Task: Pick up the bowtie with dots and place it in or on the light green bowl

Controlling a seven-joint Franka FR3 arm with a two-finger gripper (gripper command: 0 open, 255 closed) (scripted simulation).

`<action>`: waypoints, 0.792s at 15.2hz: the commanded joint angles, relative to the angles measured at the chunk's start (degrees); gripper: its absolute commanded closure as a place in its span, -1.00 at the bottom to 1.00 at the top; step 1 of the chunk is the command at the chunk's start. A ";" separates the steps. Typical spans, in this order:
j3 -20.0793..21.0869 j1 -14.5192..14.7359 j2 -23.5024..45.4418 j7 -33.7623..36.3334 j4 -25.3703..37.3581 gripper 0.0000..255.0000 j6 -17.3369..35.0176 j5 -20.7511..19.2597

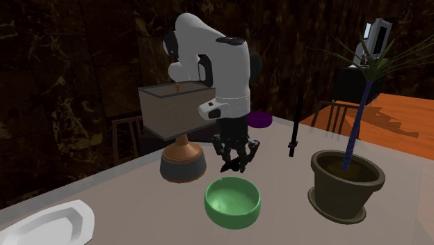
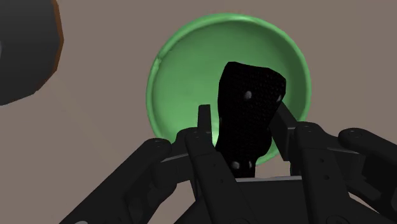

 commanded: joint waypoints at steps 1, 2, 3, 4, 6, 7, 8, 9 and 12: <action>-0.51 0.52 3.18 -0.79 4.80 1.00 -1.59 -0.35; -0.57 0.52 3.47 -0.77 4.51 1.00 -1.03 -0.42; -0.64 0.52 3.77 -0.74 4.25 1.00 -0.47 -0.49; -0.70 0.53 4.08 -0.72 4.01 1.00 0.07 -0.57; -0.84 0.55 4.74 -0.68 3.58 1.00 1.13 -0.72; -0.91 0.56 5.06 -0.66 3.36 1.00 1.67 -0.80; -0.98 0.58 5.44 -0.65 3.24 1.00 2.16 -0.88; -1.06 0.61 5.80 -0.63 3.10 1.00 2.66 -0.96; -1.29 0.70 6.97 -0.58 2.80 1.00 4.12 -1.20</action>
